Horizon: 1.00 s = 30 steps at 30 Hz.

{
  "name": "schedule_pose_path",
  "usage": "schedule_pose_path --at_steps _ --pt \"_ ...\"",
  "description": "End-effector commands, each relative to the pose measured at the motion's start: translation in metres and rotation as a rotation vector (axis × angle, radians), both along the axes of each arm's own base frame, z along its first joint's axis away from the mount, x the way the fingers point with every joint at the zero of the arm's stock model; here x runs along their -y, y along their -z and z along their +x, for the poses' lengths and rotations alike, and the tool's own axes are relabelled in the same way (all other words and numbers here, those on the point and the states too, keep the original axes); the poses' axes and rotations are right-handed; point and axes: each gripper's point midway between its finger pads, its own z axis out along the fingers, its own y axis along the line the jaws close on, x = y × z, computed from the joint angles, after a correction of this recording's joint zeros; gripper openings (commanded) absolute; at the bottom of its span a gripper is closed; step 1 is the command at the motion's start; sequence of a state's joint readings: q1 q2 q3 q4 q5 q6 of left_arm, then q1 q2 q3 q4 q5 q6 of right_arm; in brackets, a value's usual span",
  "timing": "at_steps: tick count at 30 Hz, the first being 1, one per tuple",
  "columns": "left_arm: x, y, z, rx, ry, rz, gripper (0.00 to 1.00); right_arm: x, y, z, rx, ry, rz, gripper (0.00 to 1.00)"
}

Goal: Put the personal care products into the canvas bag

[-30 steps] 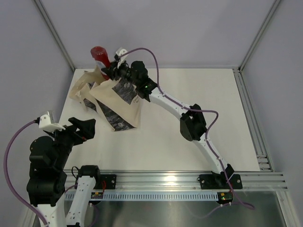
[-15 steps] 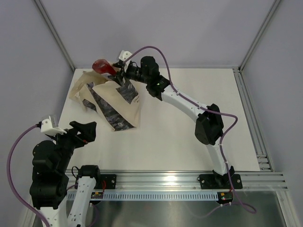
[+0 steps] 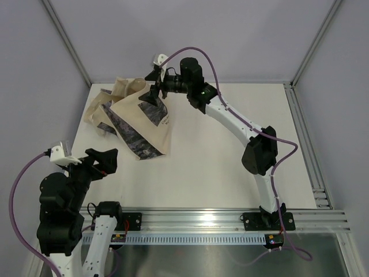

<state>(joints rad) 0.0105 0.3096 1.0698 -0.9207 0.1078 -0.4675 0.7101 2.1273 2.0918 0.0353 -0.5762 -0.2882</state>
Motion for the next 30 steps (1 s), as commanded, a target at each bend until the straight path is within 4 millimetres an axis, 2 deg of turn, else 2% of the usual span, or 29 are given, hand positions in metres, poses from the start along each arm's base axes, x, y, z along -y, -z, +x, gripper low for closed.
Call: schedule_pose_path --at_steps 1,3,4,5,6,7,8,9,10,11,12,13,14,15,17,18,19,20,21,24,30 --pt "-0.001 -0.010 -0.004 0.049 0.003 0.018 0.99 0.034 -0.075 -0.075 -0.175 -0.392 0.073 0.95" --pt "-0.001 0.000 0.000 0.011 -0.008 -0.007 0.99 0.050 -0.076 -0.101 -0.361 -0.519 0.061 0.96" --pt "0.000 0.006 0.004 -0.014 -0.008 -0.023 0.99 0.060 -0.074 -0.101 -0.442 -0.500 0.055 1.00" --pt "0.002 0.011 0.007 -0.031 -0.003 -0.040 0.99 0.070 -0.056 -0.101 -0.532 -0.444 0.011 0.99" --pt "0.005 0.021 0.012 -0.063 0.003 -0.069 0.99 0.083 -0.048 -0.085 -0.407 -0.276 -0.021 0.99" --pt "0.006 0.026 0.015 -0.078 0.002 -0.080 0.99 0.097 -0.037 -0.075 -0.381 -0.152 -0.067 1.00" --pt "0.006 0.030 0.018 -0.090 0.002 -0.090 0.99 0.113 -0.016 -0.064 -0.395 -0.011 -0.127 0.99" --pt "0.006 0.032 0.021 -0.089 -0.002 -0.098 0.99 0.142 -0.002 -0.047 -0.363 0.188 -0.178 1.00" --pt "0.007 0.038 0.024 -0.100 0.002 -0.099 0.99 0.161 0.005 -0.040 -0.381 0.274 -0.195 1.00" --pt "0.008 0.039 0.026 -0.094 0.008 -0.101 0.99 0.191 0.012 -0.025 -0.419 0.403 -0.190 0.99" --pt "0.009 0.037 0.029 -0.076 0.017 -0.102 0.99 0.225 0.024 -0.018 -0.463 0.580 -0.183 0.99" --pt "0.010 0.041 0.032 -0.082 0.022 -0.101 0.99 0.245 0.026 -0.015 -0.465 0.667 -0.171 0.99" --pt "0.010 0.042 0.034 -0.080 0.026 -0.097 0.99 0.264 0.030 -0.013 -0.464 0.749 -0.164 1.00" --pt "0.012 0.042 0.038 -0.077 0.039 -0.092 0.99 0.299 0.038 -0.017 -0.455 0.886 -0.160 0.99" --pt "0.013 0.047 0.044 -0.087 0.049 -0.087 0.99 0.324 0.038 -0.025 -0.421 0.982 -0.149 0.99" --pt "0.014 0.046 0.048 -0.082 0.058 -0.080 0.99 0.342 0.039 -0.037 -0.399 1.033 -0.153 1.00" --pt "0.017 0.046 0.049 -0.077 0.073 -0.079 0.99 0.349 0.036 -0.043 -0.383 1.055 -0.140 0.99" --pt "0.017 0.049 0.052 -0.081 0.075 -0.076 0.99 0.359 0.024 -0.052 -0.358 1.085 -0.102 0.99" --pt "0.018 0.047 0.054 -0.070 0.086 -0.074 0.99 0.368 0.031 -0.055 -0.363 1.124 -0.109 1.00" --pt "0.020 0.044 0.058 -0.056 0.102 -0.068 0.99 0.386 0.025 -0.066 -0.345 1.180 -0.097 0.99" --pt "0.021 0.043 0.059 -0.049 0.117 -0.048 0.99 0.403 0.018 -0.073 -0.345 1.225 -0.053 0.99"
